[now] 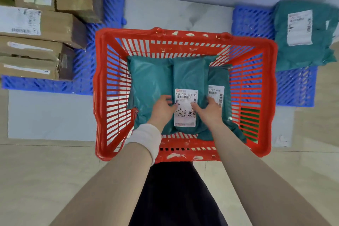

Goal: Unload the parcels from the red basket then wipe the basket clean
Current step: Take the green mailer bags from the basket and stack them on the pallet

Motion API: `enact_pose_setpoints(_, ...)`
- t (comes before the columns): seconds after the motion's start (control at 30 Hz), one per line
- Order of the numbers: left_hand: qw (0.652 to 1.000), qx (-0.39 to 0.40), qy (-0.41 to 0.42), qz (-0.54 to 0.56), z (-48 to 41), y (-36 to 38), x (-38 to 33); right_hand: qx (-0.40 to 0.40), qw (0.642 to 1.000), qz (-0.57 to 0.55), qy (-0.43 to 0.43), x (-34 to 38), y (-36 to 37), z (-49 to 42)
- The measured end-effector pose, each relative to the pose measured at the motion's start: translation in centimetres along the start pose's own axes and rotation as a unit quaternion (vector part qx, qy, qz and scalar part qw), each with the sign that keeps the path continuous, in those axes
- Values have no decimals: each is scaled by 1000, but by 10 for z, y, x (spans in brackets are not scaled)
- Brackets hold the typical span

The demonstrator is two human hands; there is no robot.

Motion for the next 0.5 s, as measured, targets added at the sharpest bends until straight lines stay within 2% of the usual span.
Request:
enact_pose_setpoints(0.13,1000,23,4,16,-24,17,0,-31,999,14,4,3,1,-17)
enact_pose_setpoints(0.23,999,23,13,20,-26,21,-7,-40,999,-18,-1,0,-2,-16)
enact_pose_setpoints(0.5,997,23,54,47,31,8,-46,-41,997,-56,-23,11,-50,36)
Point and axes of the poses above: each hand's wrist, its own z-axis away from the middle knuckle, its own y-axis out of the palm, x = y × z, the point moved 6 cm from there along -z, towards the middle knuckle, and after that the axes turned 15 degrees about z, right-handed, at the moved point
